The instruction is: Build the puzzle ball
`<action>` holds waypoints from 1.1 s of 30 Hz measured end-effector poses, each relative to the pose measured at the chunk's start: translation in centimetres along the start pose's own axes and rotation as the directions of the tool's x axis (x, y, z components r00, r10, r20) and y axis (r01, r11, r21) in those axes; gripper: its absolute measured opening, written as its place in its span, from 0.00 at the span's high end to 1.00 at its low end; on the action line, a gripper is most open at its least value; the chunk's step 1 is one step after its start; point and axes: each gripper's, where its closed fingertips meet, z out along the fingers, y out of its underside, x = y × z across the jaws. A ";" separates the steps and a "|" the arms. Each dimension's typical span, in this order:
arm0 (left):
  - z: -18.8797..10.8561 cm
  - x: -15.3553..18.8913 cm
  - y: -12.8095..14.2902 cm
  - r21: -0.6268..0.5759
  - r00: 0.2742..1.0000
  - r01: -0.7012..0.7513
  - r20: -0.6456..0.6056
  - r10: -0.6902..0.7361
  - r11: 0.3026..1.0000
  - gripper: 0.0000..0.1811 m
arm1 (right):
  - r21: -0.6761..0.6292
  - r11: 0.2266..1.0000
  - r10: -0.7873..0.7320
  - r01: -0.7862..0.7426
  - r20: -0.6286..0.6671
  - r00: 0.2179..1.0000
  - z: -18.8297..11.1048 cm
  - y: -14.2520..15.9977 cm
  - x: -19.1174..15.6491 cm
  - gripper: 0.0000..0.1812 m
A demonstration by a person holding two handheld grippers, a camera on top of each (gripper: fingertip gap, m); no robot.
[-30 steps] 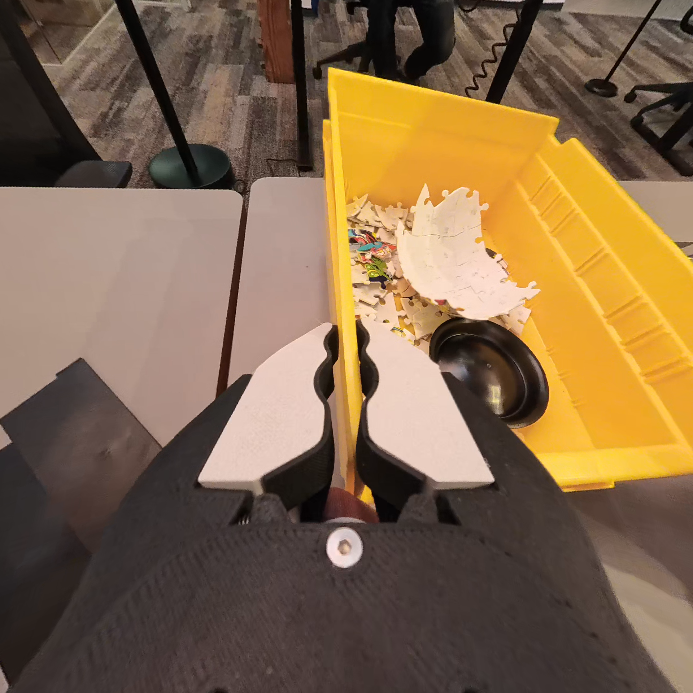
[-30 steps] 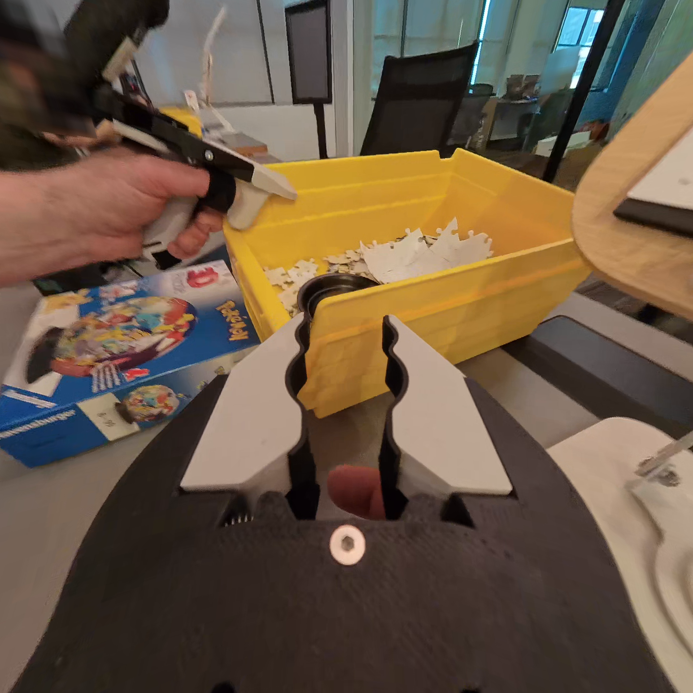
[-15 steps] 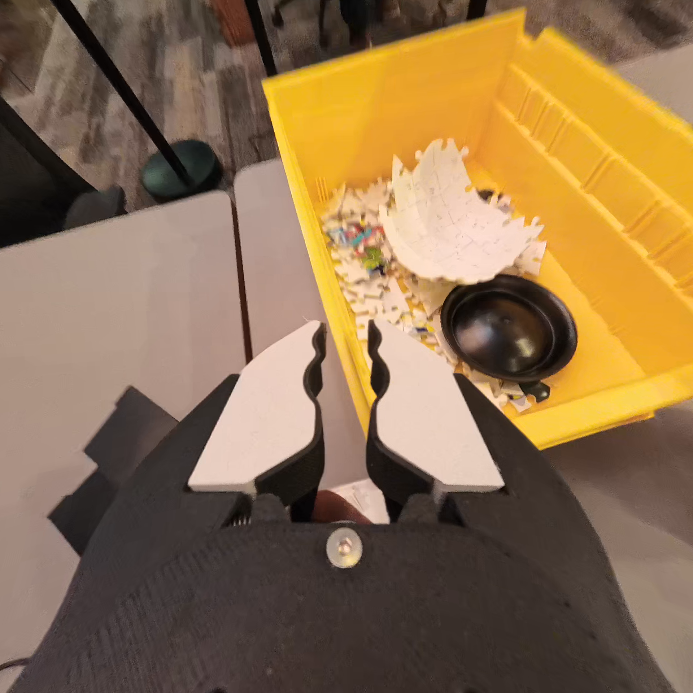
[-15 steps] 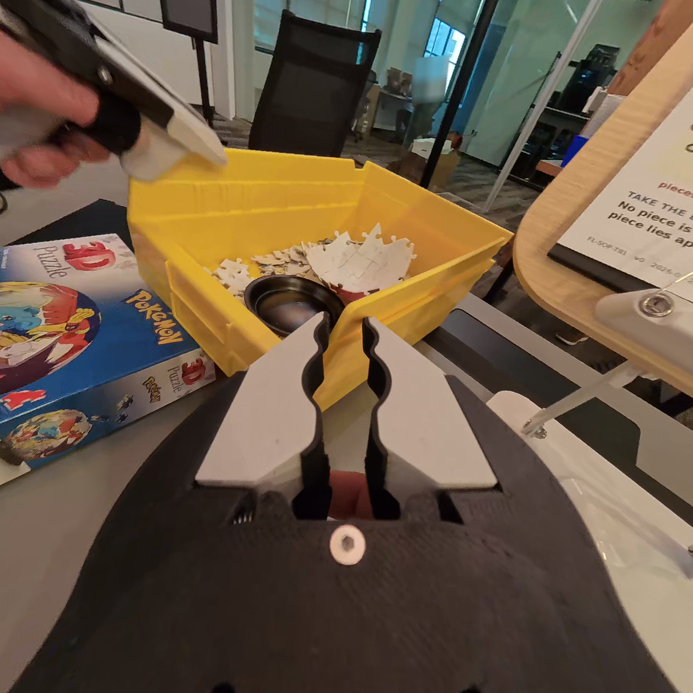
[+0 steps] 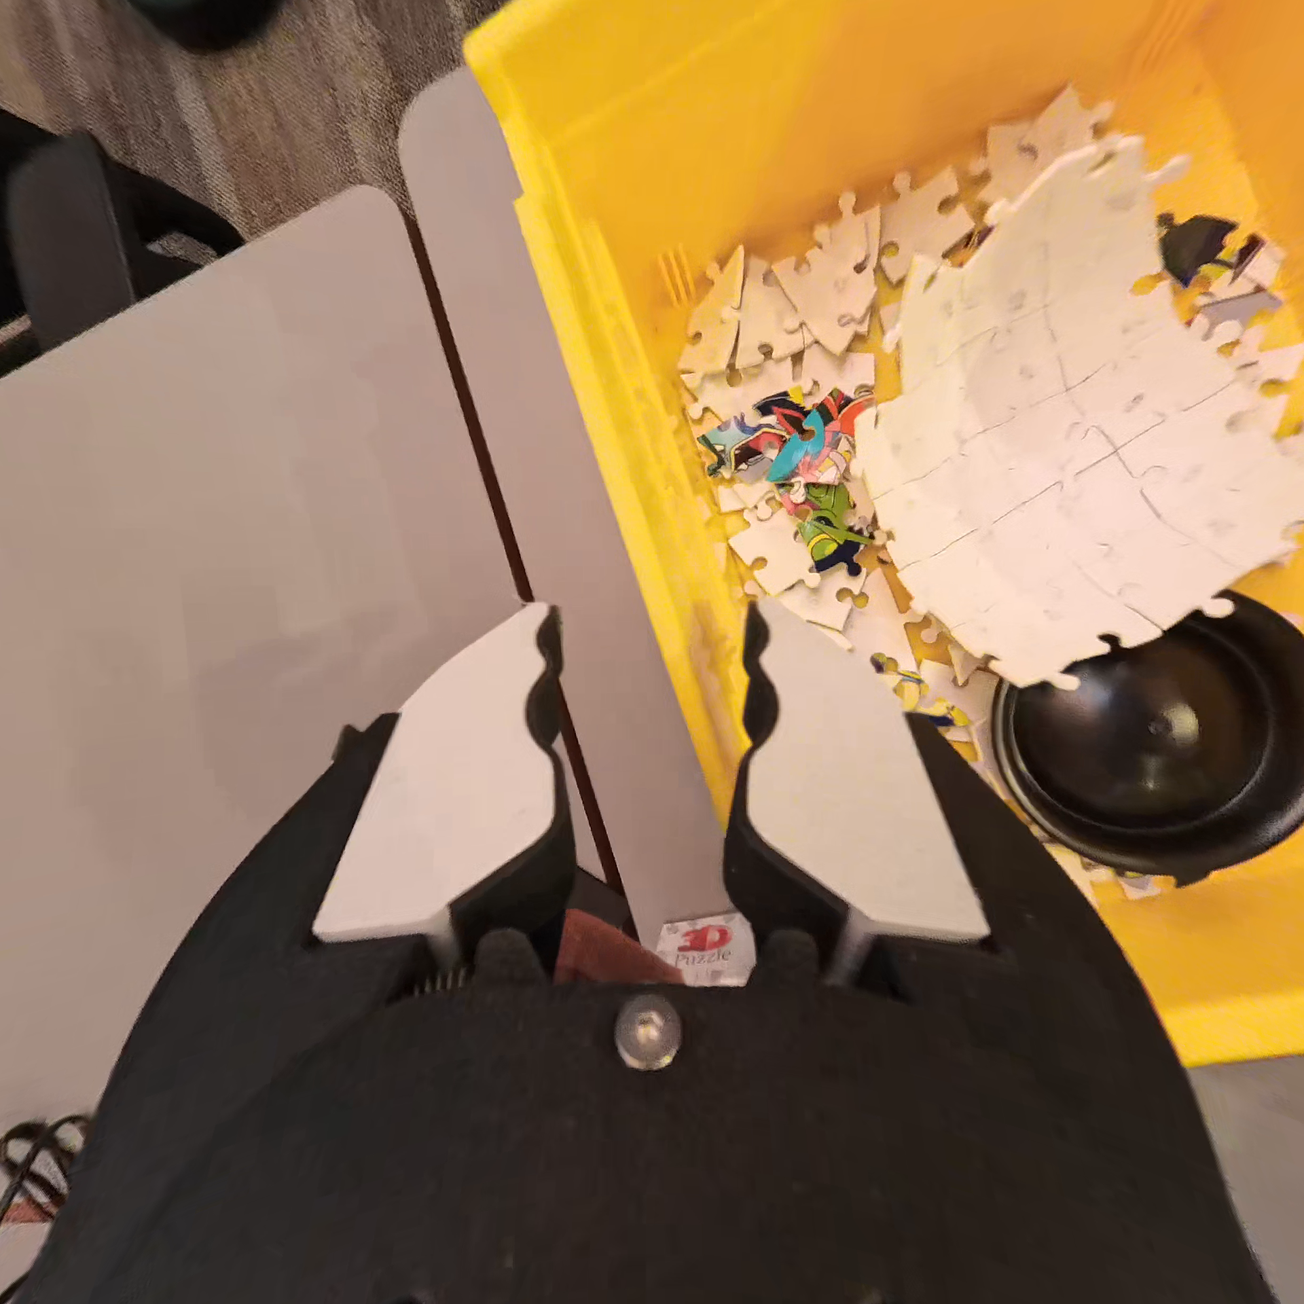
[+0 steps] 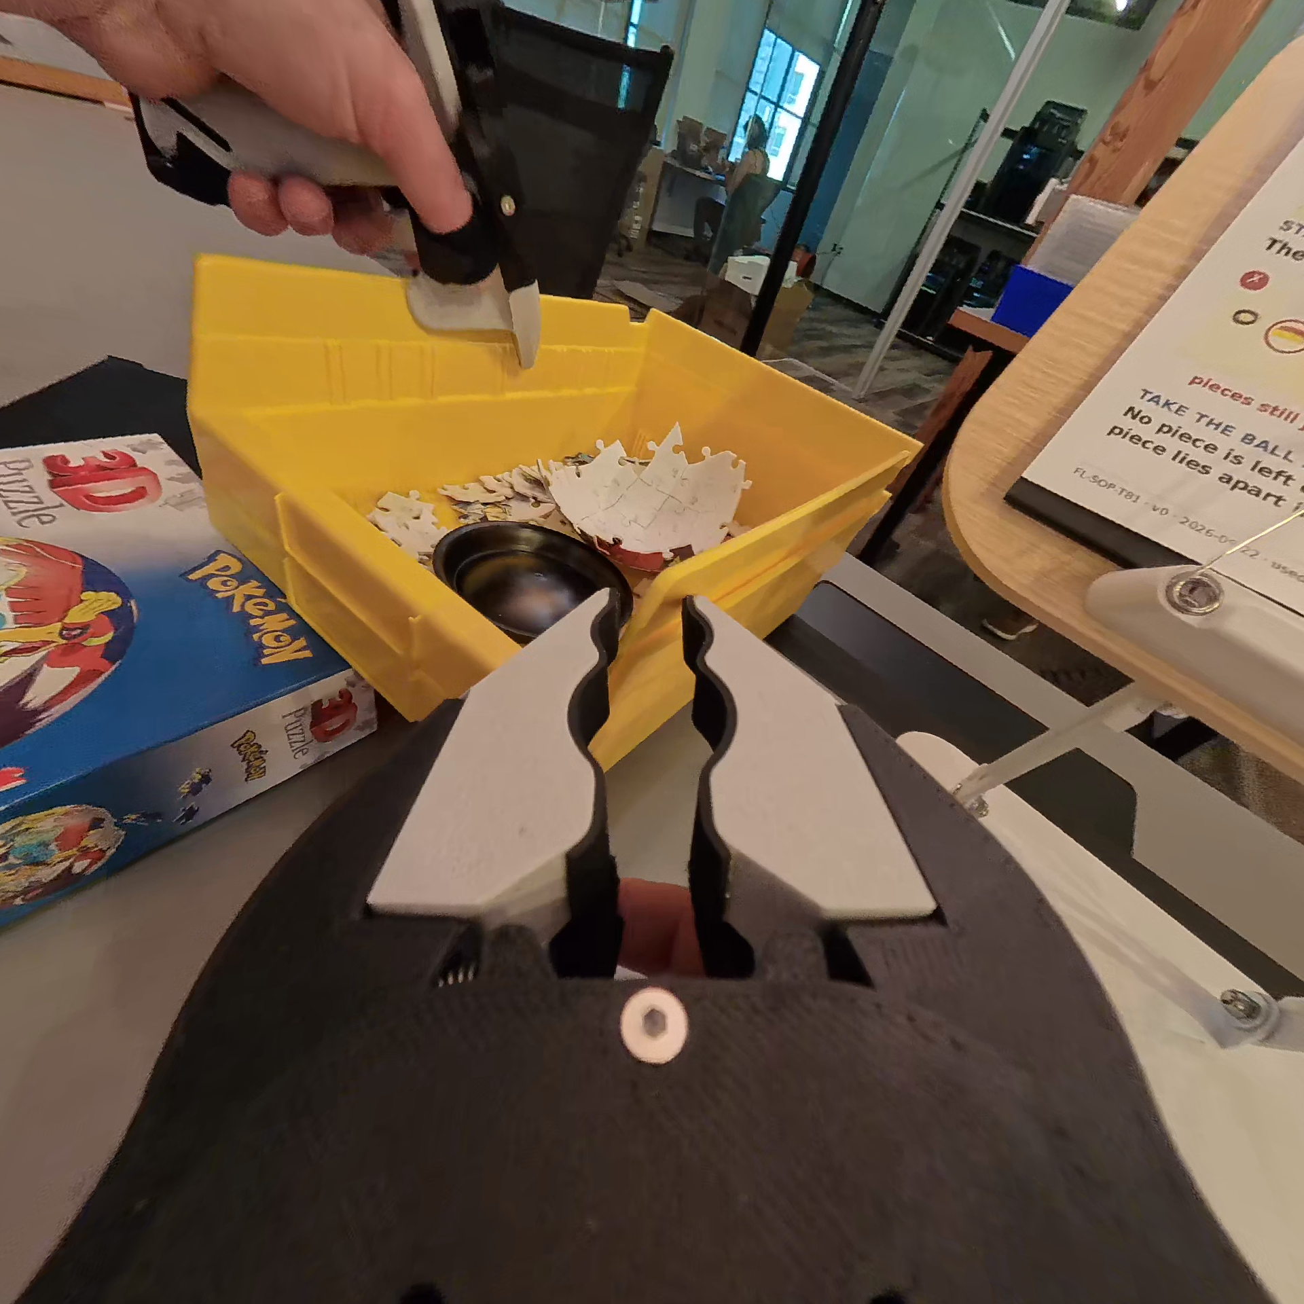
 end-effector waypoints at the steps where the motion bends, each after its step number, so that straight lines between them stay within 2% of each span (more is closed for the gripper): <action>1: 0.5 0.5 0.0 -0.009 1.000 -0.009 -0.013 0.009 1.000 0.81 | 0.000 1.000 -0.009 0.009 -0.006 1.000 0.1 0.0 -0.1 0.91; 2: 1.0 1.1 0.1 -0.023 0.999 -0.012 -0.031 0.012 1.000 0.90 | 0.002 1.000 -0.011 0.011 -0.006 1.000 0.1 -0.1 -0.2 0.91; 5: 1.2 1.0 -0.5 0.003 0.999 0.029 -0.025 -0.029 1.000 0.95 | 0.005 1.000 -0.017 0.017 -0.019 1.000 0.3 -0.1 -0.2 0.92; 8: 0.9 1.2 -0.7 0.028 0.996 0.054 -0.068 -0.052 0.998 0.96 | 0.015 0.999 -0.030 0.031 -0.021 0.999 0.2 -0.4 -0.2 0.93; 12: 0.2 1.1 -1.0 0.047 0.999 0.013 -0.037 -0.011 0.999 0.96 | 0.020 0.998 -0.059 0.060 -0.018 0.998 -0.1 -1.1 -0.5 0.93; 16: -1.6 1.0 -2.7 0.132 1.000 0.016 -0.020 -0.013 0.991 0.96 | 0.032 0.997 -0.063 0.064 -0.023 0.998 -0.3 -2.1 0.2 0.92; 22: -4.2 0.7 -4.0 0.187 1.000 -0.007 0.015 0.004 0.982 0.96 | 0.044 0.997 -0.067 0.068 -0.016 0.998 -0.5 -3.0 0.7 0.92; 24: -4.4 0.5 -4.0 0.194 0.999 -0.019 0.050 0.010 0.981 0.96 | 0.013 0.998 -0.069 0.069 -0.005 0.998 -0.4 -2.8 0.5 0.93; 26: -4.3 0.9 -3.6 0.181 1.000 -0.001 0.022 -0.003 0.983 0.96 | 0.041 0.998 -0.052 0.052 -0.006 0.999 -0.6 -3.3 0.6 0.93; 28: -4.2 0.6 -3.4 0.195 0.998 0.005 0.053 -0.016 0.981 0.96 | -0.023 0.998 -0.054 0.055 0.016 0.998 -0.2 -2.1 0.7 0.93; 33: -3.3 1.4 -2.7 0.175 0.999 0.034 0.014 -0.037 0.984 0.96 | 0.013 0.999 -0.043 0.043 0.007 0.999 -0.5 -3.1 1.4 0.94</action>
